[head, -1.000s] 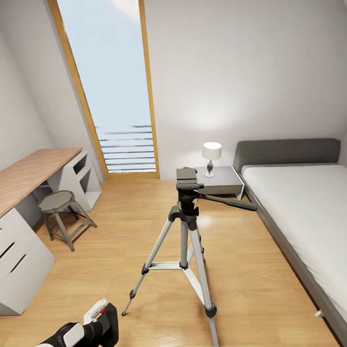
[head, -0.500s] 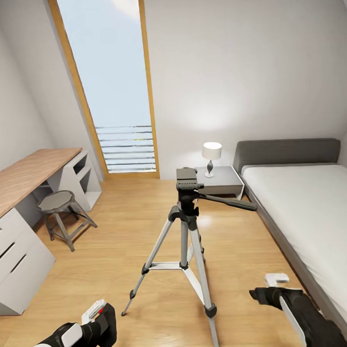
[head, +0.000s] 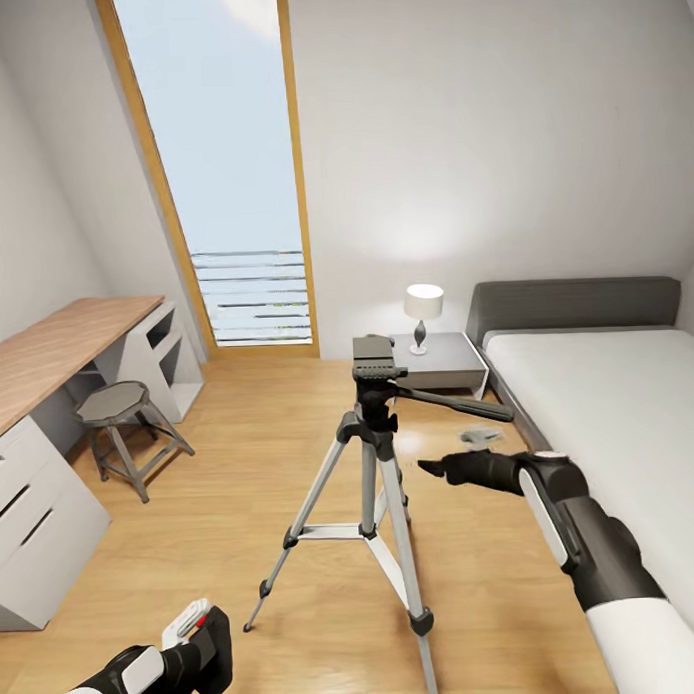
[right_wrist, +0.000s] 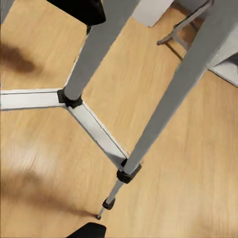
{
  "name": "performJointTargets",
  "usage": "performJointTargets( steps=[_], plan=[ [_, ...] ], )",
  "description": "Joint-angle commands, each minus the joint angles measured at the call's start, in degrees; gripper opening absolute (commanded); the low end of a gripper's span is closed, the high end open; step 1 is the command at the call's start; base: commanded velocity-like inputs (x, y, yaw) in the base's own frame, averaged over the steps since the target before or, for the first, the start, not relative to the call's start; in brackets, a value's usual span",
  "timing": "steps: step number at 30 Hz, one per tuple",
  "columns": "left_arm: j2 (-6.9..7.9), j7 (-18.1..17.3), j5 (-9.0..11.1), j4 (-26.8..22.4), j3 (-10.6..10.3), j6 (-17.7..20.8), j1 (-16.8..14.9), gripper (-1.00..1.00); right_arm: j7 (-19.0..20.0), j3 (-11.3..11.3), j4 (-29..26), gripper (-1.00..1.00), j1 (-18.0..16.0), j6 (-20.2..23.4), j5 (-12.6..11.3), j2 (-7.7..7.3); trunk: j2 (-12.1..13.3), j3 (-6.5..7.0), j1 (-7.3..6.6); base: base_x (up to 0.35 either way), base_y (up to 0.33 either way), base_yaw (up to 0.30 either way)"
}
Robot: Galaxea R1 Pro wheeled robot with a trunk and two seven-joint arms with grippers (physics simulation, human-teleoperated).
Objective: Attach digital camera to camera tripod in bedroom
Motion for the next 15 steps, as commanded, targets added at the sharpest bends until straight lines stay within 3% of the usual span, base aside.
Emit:
performJointTargets(
  steps=[1,2,5,11,15],
  plan=[
    [0.03,-0.1,0.2,0.0,-0.2,0.3,0.0,-1.00,0.2,1.8,-1.0,1.00,-0.1,0.6,-0.2,0.08,-0.1,-0.12,0.03,0.000,0.000,0.000],
    [0.06,-0.1,0.2,0.0,-0.2,0.3,0.0,-1.00,0.5,3.8,-1.8,1.00,-0.2,0.8,-0.2,0.19,-0.1,-0.12,0.03,0.000,0.000,0.000],
    [0.10,-0.1,0.2,0.0,-0.2,0.3,0.0,-1.00,0.7,5.6,-2.3,1.00,-0.2,1.0,-0.3,0.26,-0.1,-0.12,0.03,0.000,0.000,0.000],
    [0.12,-0.1,0.2,0.0,-0.2,0.3,0.0,-1.00,2.6,4.7,-3.4,1.00,-0.2,2.9,0.0,-1.69,-0.1,-0.12,0.03,0.000,0.000,0.000],
    [0.18,-0.1,0.2,0.0,-0.3,0.1,0.0,-1.00,1.5,3.4,-2.2,1.00,-0.2,1.9,0.4,-1.33,-0.1,-0.12,0.03,0.000,0.000,0.000]
  ],
)
